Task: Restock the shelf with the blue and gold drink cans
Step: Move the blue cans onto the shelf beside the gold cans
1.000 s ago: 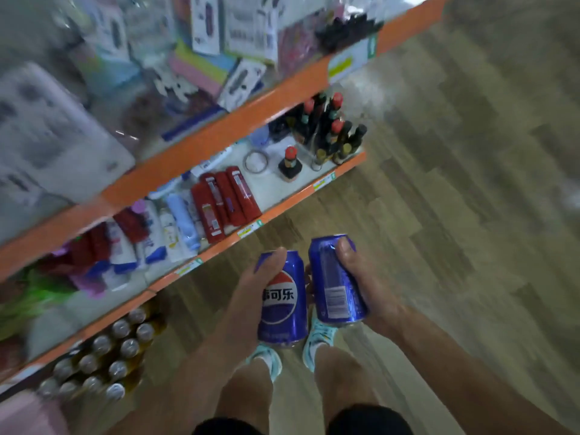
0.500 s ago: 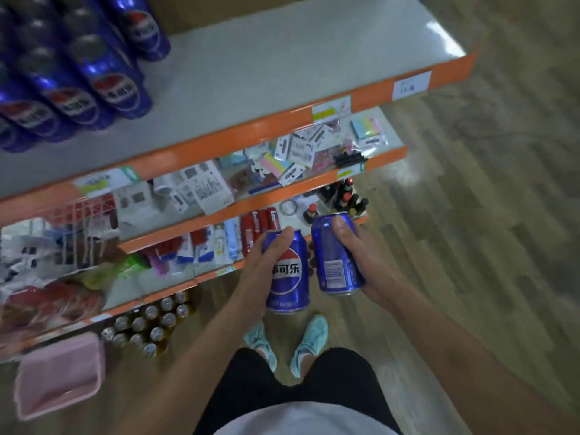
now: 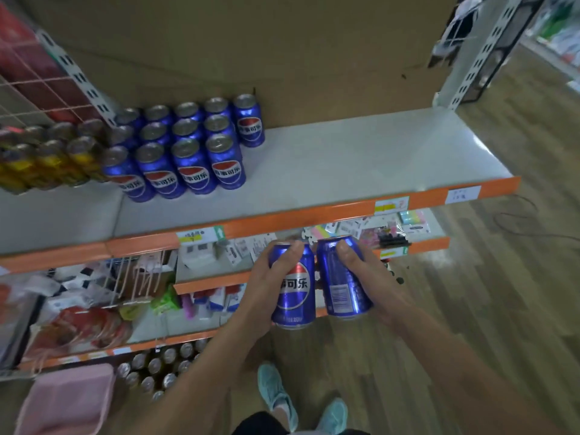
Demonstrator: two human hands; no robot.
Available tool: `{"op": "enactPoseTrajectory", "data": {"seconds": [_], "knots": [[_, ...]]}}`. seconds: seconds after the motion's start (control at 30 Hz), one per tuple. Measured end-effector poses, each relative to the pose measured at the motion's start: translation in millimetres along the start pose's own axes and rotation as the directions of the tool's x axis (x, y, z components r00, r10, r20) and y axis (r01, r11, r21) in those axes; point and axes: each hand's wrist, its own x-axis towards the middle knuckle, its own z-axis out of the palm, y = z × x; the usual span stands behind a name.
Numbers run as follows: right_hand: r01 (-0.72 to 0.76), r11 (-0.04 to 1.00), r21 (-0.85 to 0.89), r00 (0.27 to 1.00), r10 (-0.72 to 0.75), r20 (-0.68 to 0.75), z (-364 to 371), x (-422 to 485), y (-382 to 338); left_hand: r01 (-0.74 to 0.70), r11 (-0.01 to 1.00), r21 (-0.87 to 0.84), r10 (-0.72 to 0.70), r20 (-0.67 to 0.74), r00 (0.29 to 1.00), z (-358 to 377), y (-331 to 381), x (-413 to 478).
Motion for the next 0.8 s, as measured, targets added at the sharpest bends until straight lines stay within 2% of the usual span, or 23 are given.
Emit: {"op": "enactPoseTrajectory", "data": {"seconds": [0.23, 0.37, 0.57, 0.8], "knots": [[0.082, 0.996, 0.029, 0.997, -0.081, -0.011, 41, 44, -40, -0.113, 0.994, 0.0, 0.113, 0.001, 0.994, -27, 53, 32], [0.138, 0.99, -0.01, 0.99, -0.138, -0.028, 51, 61, -54, -0.172, 0.985, 0.007, 0.172, -0.004, 0.985, -41, 71, 53], [0.15, 0.989, -0.015, 0.985, -0.15, -0.081, 46, 88, -65, -0.169, 0.981, 0.093, 0.172, -0.021, 0.985, -48, 82, 85], [0.202, 0.979, -0.02, 0.979, -0.202, 0.009, 23, 139, -82, -0.243, 0.964, 0.103, 0.25, -0.057, 0.967, -39, 89, 128]]}}
